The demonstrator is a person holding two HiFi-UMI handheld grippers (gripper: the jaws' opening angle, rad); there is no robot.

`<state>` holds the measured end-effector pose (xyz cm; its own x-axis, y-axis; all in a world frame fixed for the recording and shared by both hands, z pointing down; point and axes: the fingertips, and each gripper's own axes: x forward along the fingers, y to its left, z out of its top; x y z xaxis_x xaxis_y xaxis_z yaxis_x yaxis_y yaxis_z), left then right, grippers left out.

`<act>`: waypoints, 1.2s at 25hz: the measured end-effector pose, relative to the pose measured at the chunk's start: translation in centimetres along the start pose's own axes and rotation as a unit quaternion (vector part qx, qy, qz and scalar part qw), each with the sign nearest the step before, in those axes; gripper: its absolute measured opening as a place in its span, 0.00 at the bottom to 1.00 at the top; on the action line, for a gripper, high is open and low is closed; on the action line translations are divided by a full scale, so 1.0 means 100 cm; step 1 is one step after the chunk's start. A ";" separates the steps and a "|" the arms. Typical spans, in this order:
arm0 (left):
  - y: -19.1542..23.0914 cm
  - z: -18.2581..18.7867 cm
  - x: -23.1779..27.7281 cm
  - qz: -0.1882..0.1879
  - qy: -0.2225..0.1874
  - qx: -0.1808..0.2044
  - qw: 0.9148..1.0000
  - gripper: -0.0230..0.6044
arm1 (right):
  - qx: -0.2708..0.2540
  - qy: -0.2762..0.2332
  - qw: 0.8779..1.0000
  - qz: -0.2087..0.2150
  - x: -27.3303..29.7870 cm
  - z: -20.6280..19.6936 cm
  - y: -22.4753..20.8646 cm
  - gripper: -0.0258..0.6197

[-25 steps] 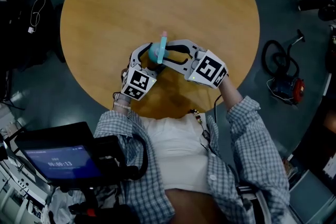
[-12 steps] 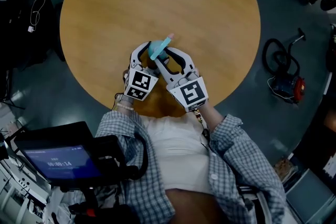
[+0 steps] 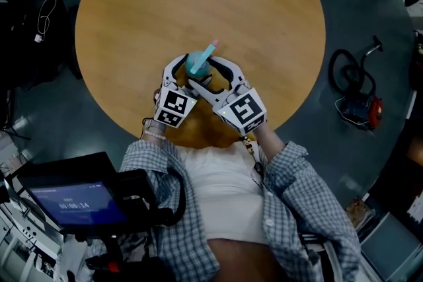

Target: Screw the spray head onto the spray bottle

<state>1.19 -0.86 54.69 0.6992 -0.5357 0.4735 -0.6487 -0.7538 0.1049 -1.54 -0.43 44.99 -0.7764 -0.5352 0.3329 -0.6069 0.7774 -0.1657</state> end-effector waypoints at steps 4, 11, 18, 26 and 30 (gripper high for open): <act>0.000 -0.002 0.000 -0.001 0.006 -0.001 1.000 0.63 | -0.001 0.010 1.000 -0.006 -0.003 -0.007 -0.004 0.42; 0.011 -0.017 -0.022 0.019 0.024 -0.015 0.999 0.63 | 0.008 0.018 0.999 -0.034 -0.023 -0.027 -0.024 0.42; 0.044 -0.027 -0.072 0.110 -0.004 -0.075 0.991 0.15 | 0.012 0.028 0.992 -0.125 -0.056 -0.044 -0.055 0.19; 0.047 -0.024 -0.081 0.117 -0.024 -0.111 0.987 0.05 | 0.061 0.050 0.982 -0.171 -0.063 -0.075 -0.070 0.03; 0.024 -0.018 -0.080 0.089 -0.024 -0.089 0.992 0.05 | 0.079 0.052 0.981 -0.168 -0.064 -0.085 -0.057 0.03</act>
<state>-6.47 2.32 52.77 0.5795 -0.6751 0.4566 -0.8030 -0.5687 0.1783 8.35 1.39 51.67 -0.5112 -0.7096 0.4849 -0.8510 0.4969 -0.1701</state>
